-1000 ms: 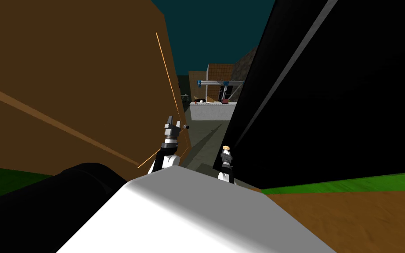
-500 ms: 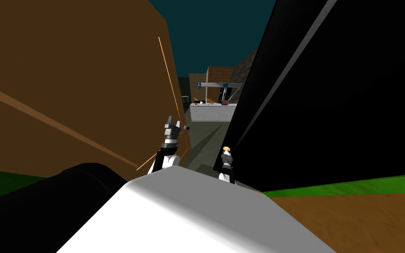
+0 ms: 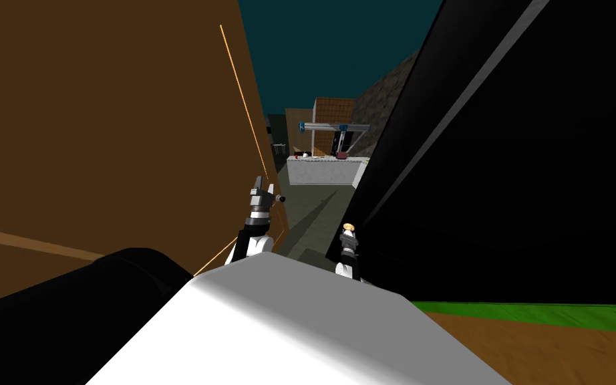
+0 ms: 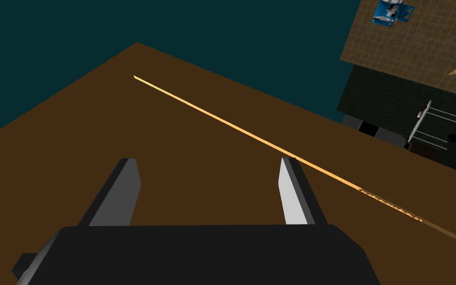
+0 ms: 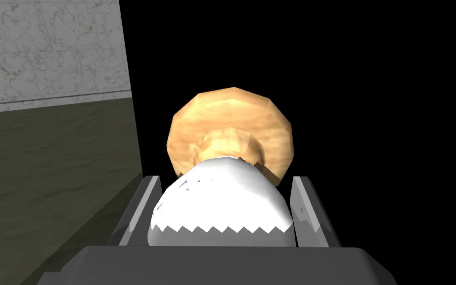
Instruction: Push the door open
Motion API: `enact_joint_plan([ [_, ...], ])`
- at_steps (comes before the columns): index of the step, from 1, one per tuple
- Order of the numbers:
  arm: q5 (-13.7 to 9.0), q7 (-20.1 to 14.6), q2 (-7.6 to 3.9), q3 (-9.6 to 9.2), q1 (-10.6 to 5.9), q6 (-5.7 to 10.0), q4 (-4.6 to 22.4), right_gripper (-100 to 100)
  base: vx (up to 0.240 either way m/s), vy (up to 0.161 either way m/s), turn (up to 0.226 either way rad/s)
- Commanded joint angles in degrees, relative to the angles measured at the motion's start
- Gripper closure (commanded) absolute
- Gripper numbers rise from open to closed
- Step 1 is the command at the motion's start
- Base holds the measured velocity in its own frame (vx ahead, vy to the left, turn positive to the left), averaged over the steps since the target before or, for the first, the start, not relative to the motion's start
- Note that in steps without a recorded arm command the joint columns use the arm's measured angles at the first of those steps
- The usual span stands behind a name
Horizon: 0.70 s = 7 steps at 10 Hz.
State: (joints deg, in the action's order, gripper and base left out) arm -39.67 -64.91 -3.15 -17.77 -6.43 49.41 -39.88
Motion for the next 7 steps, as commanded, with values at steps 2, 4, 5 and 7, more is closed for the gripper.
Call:
enact_joint_plan([
  [2, -0.73, -0.01, -1.04, 1.53, -0.46, 0.96, 0.52, 100, 0.156, 0.028, -0.021],
  [4, -1.60, 0.34, -1.54, 3.05, -0.59, 1.29, 0.71, 100, 0.159, 0.057, -0.084],
  [5, -1.96, 0.49, -1.70, 3.69, -0.64, 1.42, 0.78, 100, 0.197, 0.080, -0.072],
  [7, -2.52, 0.71, -1.84, 4.66, -0.72, 1.63, 0.90, 100, 0.198, 0.020, -0.032],
])
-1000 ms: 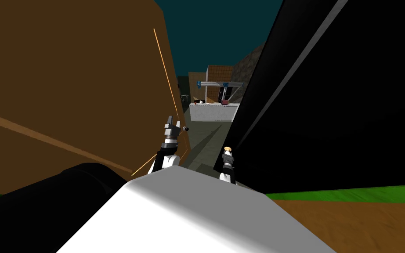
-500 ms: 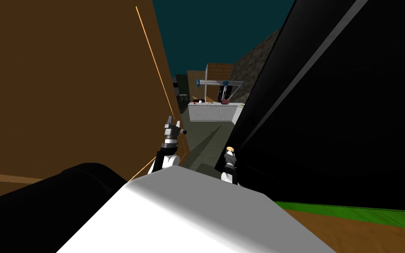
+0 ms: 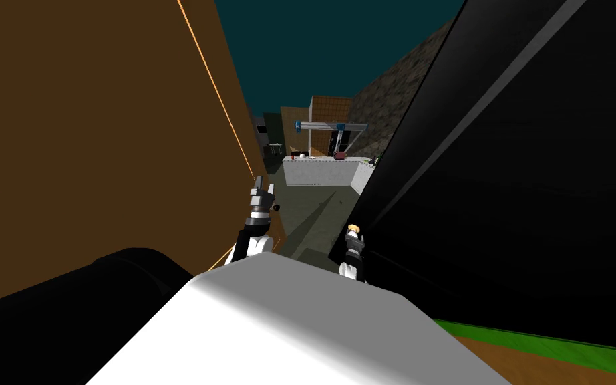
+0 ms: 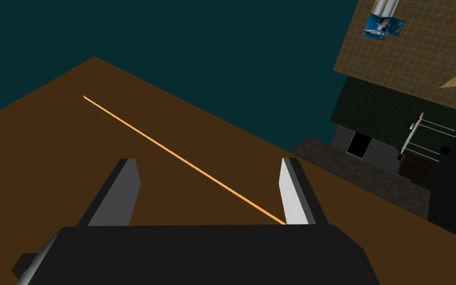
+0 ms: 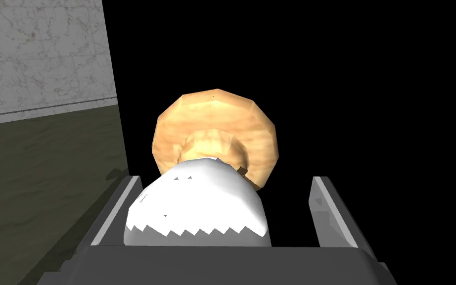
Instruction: Push the door open
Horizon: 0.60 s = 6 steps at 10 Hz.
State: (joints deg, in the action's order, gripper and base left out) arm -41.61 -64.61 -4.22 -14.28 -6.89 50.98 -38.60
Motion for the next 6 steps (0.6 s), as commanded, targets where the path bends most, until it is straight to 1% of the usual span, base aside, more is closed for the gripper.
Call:
enact_joint_plan([
  [1, -0.95, 0.56, -0.83, 1.82, -0.31, 0.20, -0.30, 100, 0.163, 0.041, -0.062],
  [2, -0.95, 0.56, -0.83, 1.82, -0.31, 0.20, -0.30, 100, 0.113, 0.023, -0.035],
  [3, -1.51, 0.79, -0.86, 2.80, -0.39, 0.41, -0.18, 100, 0.142, 0.030, -0.055],
  [4, -1.87, 0.93, -0.82, 3.43, -0.45, 0.55, -0.11, 100, 0.199, 0.068, -0.051],
  [5, -1.87, 0.93, -0.82, 3.43, -0.45, 0.55, -0.11, 100, 0.136, 0.043, -0.052],
  [6, -2.40, 1.14, -0.73, 4.36, -0.52, 0.75, 0.01, 100, 0.148, 0.045, -0.046],
])
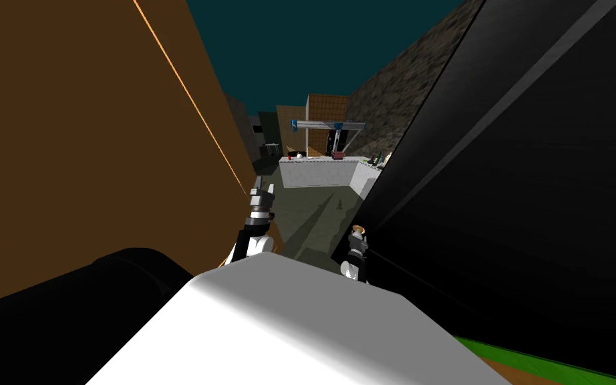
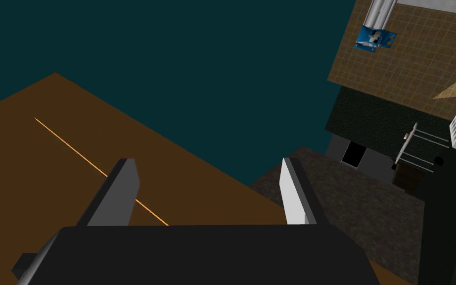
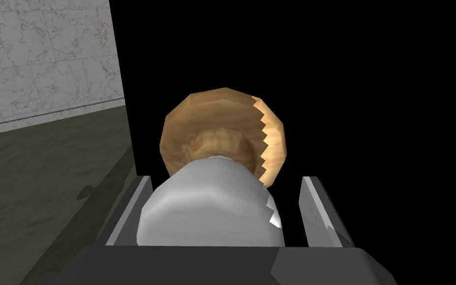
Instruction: Push the door open
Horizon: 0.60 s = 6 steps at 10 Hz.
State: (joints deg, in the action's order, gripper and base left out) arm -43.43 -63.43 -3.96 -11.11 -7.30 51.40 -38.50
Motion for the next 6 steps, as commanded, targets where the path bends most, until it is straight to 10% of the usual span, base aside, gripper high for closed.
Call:
enact_joint_plan([
  [1, -0.92, 0.11, -0.89, 1.78, -0.16, 0.45, -0.02, 100, 0.195, 0.034, -0.062],
  [6, -2.55, 0.76, 0.08, 4.63, -0.40, 1.07, 0.33, 100, 0.207, 0.051, -0.074],
])
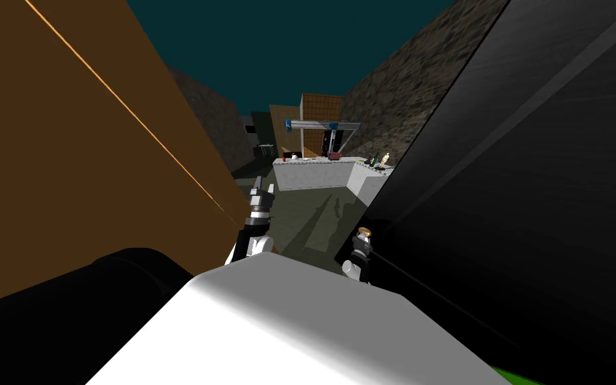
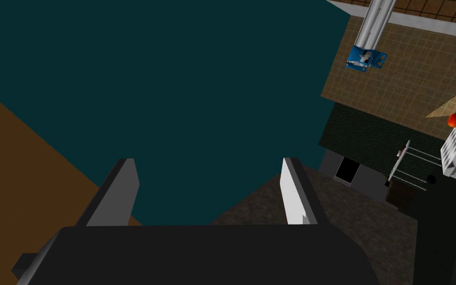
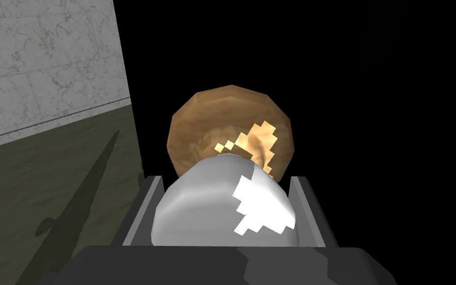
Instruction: Push the door open
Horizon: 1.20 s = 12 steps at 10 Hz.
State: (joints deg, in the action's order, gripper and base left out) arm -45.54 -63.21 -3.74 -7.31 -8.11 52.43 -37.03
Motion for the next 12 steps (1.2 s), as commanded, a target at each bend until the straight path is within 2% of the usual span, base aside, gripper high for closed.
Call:
enact_joint_plan([
  [1, -0.76, 0.67, 0.18, 1.40, 0.36, 0.16, -1.07, 100, 0.209, 0.064, -0.064],
  [2, -0.39, 0.04, 0.17, 0.73, 0.01, 0.41, 0.14, 100, 0.093, 0.025, -0.029],
  [5, -1.87, 0.55, -0.79, 2.77, -0.17, 0.90, 0.33, 100, 0.169, 0.015, -0.049],
  [7, -1.87, 0.55, -0.79, 2.77, -0.17, 0.90, 0.33, 100, 0.114, -0.004, -0.025],
  [8, -2.79, 0.86, -1.15, 3.99, -0.27, 1.17, 0.52, 100, 0.149, 0.001, -0.042],
  [12, -4.48, 1.42, -1.53, 6.25, -0.45, 1.66, 0.86, 100, 0.207, 0.011, -0.064],
])
